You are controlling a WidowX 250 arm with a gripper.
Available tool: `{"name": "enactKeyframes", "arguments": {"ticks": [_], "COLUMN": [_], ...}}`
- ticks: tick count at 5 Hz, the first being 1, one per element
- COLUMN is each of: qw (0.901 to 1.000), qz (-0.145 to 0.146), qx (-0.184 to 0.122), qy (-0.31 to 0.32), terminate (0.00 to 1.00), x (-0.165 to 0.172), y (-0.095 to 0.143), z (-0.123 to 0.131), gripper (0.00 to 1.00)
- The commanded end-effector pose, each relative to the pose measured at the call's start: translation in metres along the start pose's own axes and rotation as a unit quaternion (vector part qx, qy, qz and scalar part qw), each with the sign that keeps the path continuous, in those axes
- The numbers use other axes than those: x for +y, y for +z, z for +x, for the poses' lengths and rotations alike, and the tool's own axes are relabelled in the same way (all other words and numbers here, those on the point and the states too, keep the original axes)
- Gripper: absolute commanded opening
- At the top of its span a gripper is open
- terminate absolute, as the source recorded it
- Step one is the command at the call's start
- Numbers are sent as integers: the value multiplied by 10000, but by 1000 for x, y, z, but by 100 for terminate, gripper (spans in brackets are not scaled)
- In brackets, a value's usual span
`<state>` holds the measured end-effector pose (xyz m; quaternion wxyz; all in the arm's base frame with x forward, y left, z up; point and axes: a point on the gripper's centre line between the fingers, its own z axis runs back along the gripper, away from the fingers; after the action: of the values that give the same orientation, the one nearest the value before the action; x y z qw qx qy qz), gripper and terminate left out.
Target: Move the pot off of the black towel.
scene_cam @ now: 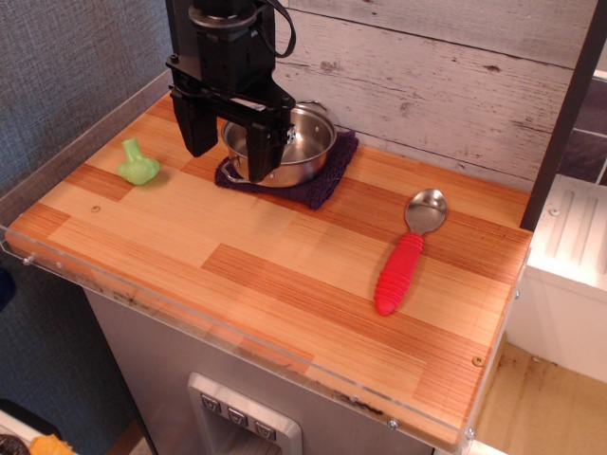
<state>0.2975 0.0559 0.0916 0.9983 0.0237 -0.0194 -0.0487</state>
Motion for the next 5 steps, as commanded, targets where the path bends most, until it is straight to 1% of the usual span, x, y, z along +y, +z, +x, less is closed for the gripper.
{"name": "enactKeyframes", "arguments": {"ticks": [1,3,4,5], "qw": [10000,9992,9988,9990], "qz": [0,-12,-25,-39], "qx": [0,-406,-470,-393], "qy": [0,-52,-162,-199], "terminate": [0,0,0,0], "x": [0,-6,-14,-19], "y": [0,8,4,-13], "z": [0,47,66,81], "gripper": [100,100,100,100]}}
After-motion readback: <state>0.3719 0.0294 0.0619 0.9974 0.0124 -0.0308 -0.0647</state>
